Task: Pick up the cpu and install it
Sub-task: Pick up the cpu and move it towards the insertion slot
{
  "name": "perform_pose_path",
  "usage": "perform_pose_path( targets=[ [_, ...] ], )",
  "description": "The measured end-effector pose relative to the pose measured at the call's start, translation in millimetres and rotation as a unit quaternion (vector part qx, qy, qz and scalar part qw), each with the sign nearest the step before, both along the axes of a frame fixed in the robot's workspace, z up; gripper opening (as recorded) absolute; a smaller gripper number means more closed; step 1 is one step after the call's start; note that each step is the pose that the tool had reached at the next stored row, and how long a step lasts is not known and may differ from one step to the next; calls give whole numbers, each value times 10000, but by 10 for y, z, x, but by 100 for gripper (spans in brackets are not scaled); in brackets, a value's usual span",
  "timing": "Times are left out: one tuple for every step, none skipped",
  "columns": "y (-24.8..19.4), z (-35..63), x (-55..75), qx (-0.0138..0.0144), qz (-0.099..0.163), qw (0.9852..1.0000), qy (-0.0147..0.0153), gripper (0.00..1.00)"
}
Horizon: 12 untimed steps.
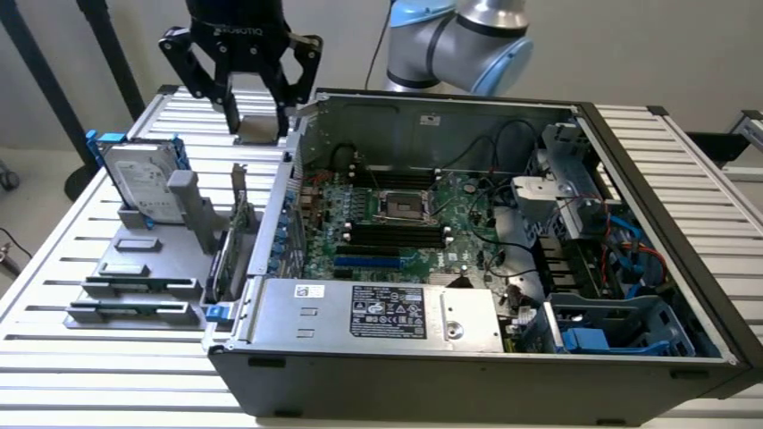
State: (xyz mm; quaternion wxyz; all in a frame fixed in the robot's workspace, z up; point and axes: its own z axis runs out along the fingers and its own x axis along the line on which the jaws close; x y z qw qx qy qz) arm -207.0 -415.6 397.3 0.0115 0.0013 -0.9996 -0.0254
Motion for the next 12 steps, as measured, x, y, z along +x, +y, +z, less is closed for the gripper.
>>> perform_pose_path(
  targets=[
    [6,0,45,0,0,10000,0,55],
    [12,0,89,0,0,10000,0,55],
    [19,0,134,0,0,10000,0,55],
    [25,0,179,1,0,10000,0,55],
    [32,0,224,1,0,10000,0,55],
    [40,0,273,1,0,10000,0,55],
    [48,0,317,1,0,10000,0,55],
    [55,0,362,1,0,10000,0,55],
    [63,0,408,2,0,10000,0,55],
    [72,0,453,2,0,10000,0,55],
    [81,0,497,2,0,10000,0,55],
    [91,0,540,2,0,10000,0,55]
  ],
)
